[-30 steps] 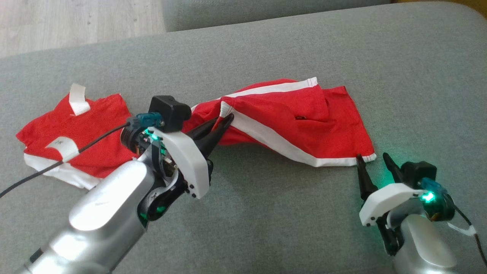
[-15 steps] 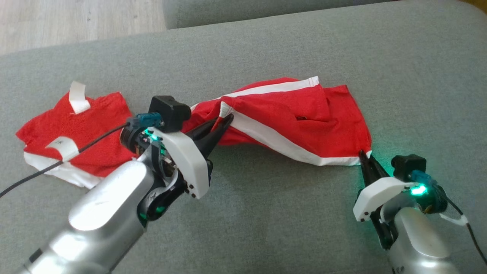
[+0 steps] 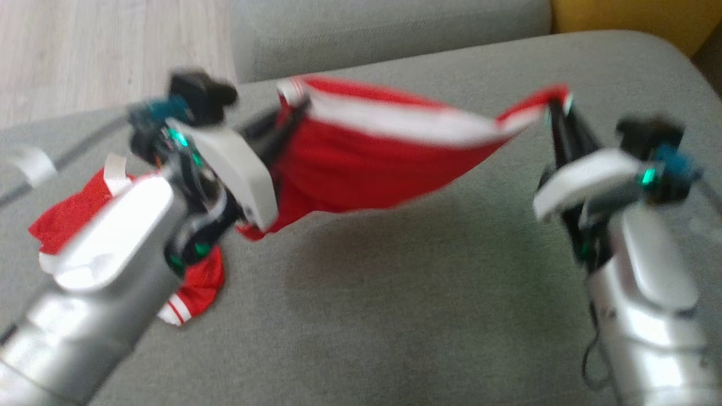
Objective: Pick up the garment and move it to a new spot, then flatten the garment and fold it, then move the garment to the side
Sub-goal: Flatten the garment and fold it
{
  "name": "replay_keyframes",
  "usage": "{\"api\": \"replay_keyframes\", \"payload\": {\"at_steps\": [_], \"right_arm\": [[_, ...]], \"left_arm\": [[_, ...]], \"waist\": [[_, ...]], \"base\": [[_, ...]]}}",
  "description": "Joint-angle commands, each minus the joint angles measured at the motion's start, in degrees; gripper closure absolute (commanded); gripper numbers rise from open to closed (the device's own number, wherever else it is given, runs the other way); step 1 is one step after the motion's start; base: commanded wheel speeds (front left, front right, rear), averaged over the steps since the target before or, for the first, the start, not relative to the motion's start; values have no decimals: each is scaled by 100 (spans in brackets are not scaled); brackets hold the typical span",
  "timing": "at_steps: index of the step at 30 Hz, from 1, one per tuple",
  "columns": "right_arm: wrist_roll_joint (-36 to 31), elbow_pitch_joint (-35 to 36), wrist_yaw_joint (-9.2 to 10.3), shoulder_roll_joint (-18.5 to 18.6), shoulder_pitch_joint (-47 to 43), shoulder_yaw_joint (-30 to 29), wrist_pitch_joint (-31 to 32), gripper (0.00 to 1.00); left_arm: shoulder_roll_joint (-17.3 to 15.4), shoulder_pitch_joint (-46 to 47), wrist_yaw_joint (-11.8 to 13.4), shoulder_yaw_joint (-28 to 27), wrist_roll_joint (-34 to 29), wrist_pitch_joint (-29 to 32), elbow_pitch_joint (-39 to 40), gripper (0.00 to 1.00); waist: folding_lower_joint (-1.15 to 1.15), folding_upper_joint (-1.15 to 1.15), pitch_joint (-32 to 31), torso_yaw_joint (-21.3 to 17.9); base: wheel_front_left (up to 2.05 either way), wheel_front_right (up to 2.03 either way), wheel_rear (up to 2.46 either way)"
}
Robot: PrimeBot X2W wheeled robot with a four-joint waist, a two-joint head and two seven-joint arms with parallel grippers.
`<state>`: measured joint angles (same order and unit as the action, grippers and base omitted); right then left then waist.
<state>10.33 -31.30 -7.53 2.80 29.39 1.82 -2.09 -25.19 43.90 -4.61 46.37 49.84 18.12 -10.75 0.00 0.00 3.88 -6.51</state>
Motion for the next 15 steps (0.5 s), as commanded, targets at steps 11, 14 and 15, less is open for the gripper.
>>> {"api": "replay_keyframes", "payload": {"at_steps": [11, 14, 15], "right_arm": [[-185, 1511, 4, 352, 1513, -327, 910, 100], [-377, 1835, 4, 383, 1469, -492, 1024, 100], [-400, 1946, 4, 357, 1392, -573, 1069, 100]], "left_arm": [[52, 1571, -129, -813, 59, -481, -529, 100], [150, 1648, -115, -890, 27, -729, -585, 100], [167, 1619, -96, -898, 15, -795, -578, 100]], "waist": [[0, 0, -463, -186], [0, 0, -503, -194], [0, 0, -510, -198]], "base": [[0, 0, 0], [0, 0, 0], [0, 0, 0]]}}
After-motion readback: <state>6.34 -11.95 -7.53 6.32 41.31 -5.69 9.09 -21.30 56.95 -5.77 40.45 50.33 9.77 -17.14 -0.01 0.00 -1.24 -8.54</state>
